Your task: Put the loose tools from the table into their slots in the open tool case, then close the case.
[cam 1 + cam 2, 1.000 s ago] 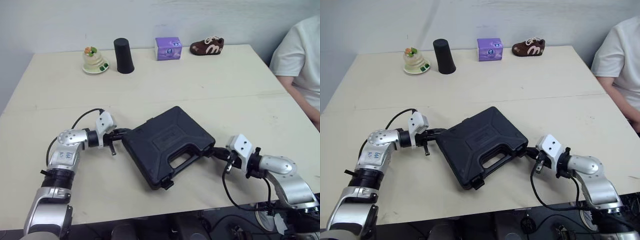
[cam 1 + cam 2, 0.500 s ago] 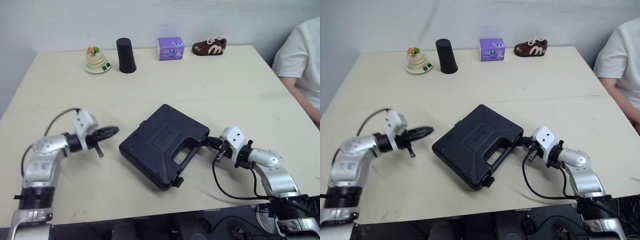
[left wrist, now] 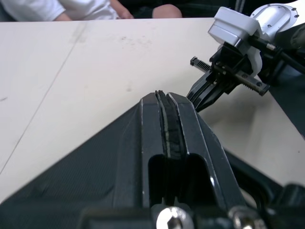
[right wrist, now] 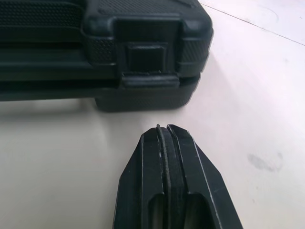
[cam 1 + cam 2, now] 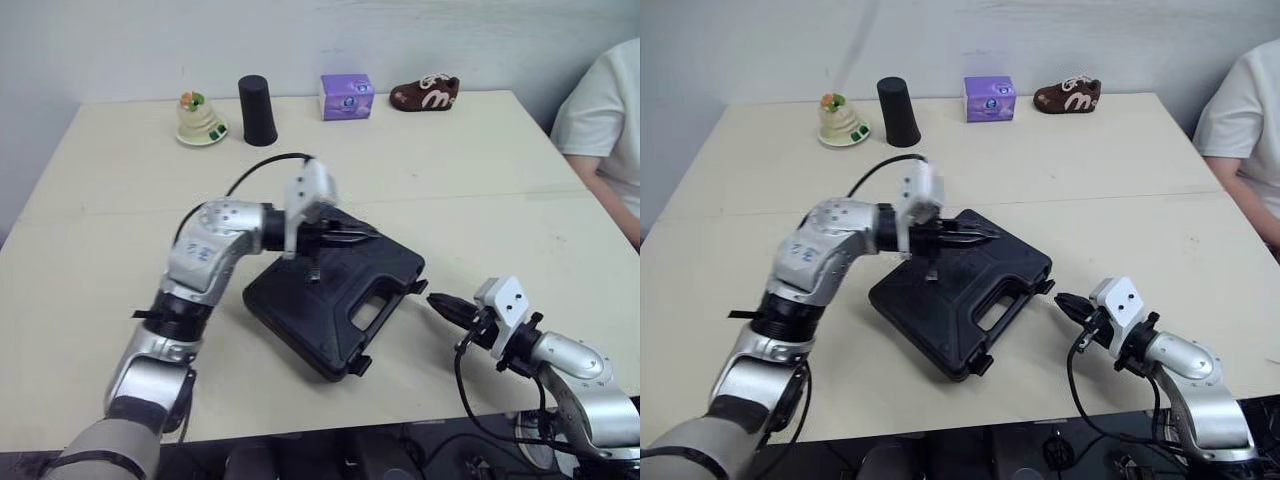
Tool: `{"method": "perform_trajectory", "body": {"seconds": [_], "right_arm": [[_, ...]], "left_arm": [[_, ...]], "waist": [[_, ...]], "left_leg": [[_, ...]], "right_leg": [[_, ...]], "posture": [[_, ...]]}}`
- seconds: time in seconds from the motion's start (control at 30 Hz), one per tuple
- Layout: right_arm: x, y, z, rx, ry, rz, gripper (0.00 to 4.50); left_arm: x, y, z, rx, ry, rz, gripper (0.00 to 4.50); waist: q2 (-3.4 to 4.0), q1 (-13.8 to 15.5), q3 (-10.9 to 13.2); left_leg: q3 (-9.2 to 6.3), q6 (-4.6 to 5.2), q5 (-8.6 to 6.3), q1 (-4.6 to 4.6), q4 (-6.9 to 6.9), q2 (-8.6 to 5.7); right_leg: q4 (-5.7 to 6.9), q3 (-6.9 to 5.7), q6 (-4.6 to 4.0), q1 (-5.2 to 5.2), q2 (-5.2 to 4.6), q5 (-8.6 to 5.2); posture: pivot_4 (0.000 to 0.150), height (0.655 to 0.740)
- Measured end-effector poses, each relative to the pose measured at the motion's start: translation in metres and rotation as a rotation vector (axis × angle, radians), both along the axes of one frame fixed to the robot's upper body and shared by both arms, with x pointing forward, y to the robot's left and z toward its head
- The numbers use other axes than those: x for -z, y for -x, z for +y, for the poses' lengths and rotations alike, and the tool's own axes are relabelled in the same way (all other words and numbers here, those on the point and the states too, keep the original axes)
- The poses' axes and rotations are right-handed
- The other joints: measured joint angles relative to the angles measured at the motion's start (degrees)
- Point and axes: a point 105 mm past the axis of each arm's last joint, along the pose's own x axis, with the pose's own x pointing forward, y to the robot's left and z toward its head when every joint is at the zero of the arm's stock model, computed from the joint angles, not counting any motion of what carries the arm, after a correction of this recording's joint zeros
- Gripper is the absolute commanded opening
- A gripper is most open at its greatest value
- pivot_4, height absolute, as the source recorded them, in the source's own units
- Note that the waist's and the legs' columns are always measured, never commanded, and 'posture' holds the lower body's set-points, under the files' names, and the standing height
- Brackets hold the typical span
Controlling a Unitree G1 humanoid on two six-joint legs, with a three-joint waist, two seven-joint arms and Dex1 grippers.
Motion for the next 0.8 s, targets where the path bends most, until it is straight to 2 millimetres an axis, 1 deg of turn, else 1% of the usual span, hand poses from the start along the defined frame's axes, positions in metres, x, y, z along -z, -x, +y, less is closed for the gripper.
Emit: {"method": "perform_trajectory", "body": {"seconds": [0.07,0.13,0.17,0.2,0.23,0.3,0.43,0.57,0.8], "right_arm": [[0.001,0.001,0.000,0.009,0.000,0.000,0.00],[0.002,0.001,0.000,0.019,-0.003,-0.002,0.00],[0.002,0.000,0.001,0.024,-0.004,-0.006,0.00],[0.002,0.000,0.001,0.027,-0.003,-0.006,0.00],[0.002,-0.001,0.002,0.028,-0.001,-0.010,0.00],[-0.002,-0.003,0.007,0.013,-0.002,-0.026,0.00],[-0.004,-0.004,0.014,-0.011,-0.007,-0.033,0.00],[-0.010,-0.009,0.023,-0.039,-0.007,-0.055,0.00],[-0.011,-0.013,0.028,-0.066,0.001,-0.036,0.00]], "left_arm": [[0.010,-0.003,-0.011,-0.001,-0.044,0.004,0.03],[0.035,-0.010,-0.023,-0.028,-0.126,0.023,0.03],[0.051,-0.015,-0.028,-0.053,-0.180,0.030,0.03],[0.054,-0.015,-0.034,-0.052,-0.183,0.018,0.03],[0.053,-0.017,-0.038,-0.055,-0.208,-0.016,0.03],[0.054,-0.022,-0.041,-0.084,-0.246,-0.059,0.03],[0.058,-0.024,-0.041,-0.102,-0.264,-0.076,0.03],[0.060,-0.023,-0.040,-0.110,-0.265,-0.071,0.03],[0.062,-0.024,-0.034,-0.125,-0.277,-0.080,0.03]], "waist": [[0.04,0.1,0.0],[0.05,0.0,0.0],[0.05,0.0,0.0],[0.05,0.1,0.0],[0.05,0.2,0.0],[0.05,0.1,0.0],[-0.01,0.2,-0.1],[-0.14,0.1,-0.2],[-0.29,-0.4,-0.4]], "left_leg": [[-0.01,0.00,0.00,0.03,-0.02,-0.02],[-0.03,0.00,0.00,0.04,-0.03,-0.04],[-0.03,0.00,0.00,0.03,-0.03,-0.06],[-0.04,0.01,0.00,0.01,-0.04,-0.05],[-0.05,0.01,-0.01,0.01,-0.04,-0.06],[-0.08,0.03,-0.02,0.08,-0.06,-0.13],[-0.14,0.04,-0.02,0.18,-0.07,-0.12],[-0.15,0.05,-0.03,0.22,-0.07,-0.11],[-0.16,0.05,-0.03,0.25,-0.09,-0.05]], "right_leg": [[0.00,0.04,0.00,0.00,0.01,0.00],[0.00,0.09,0.00,-0.01,0.01,0.00],[-0.02,0.11,0.00,-0.02,0.01,0.00],[-0.02,0.13,0.00,-0.03,0.00,0.00],[-0.06,0.12,0.00,-0.01,0.00,0.00],[-0.06,0.24,0.03,0.01,-0.01,0.02],[-0.06,0.25,0.03,0.12,0.00,0.02],[-0.07,0.24,0.03,0.17,0.00,0.02],[-0.06,0.32,-0.01,0.18,-0.01,0.05]], "posture": [[0.150,0.7400],[0.150,0.7400],[0.150,0.7400],[0.150,0.7400],[0.150,0.7400],[0.150,0.7400],[0.150,0.7400],[0.150,0.7400],[0.150,0.7400]]}}
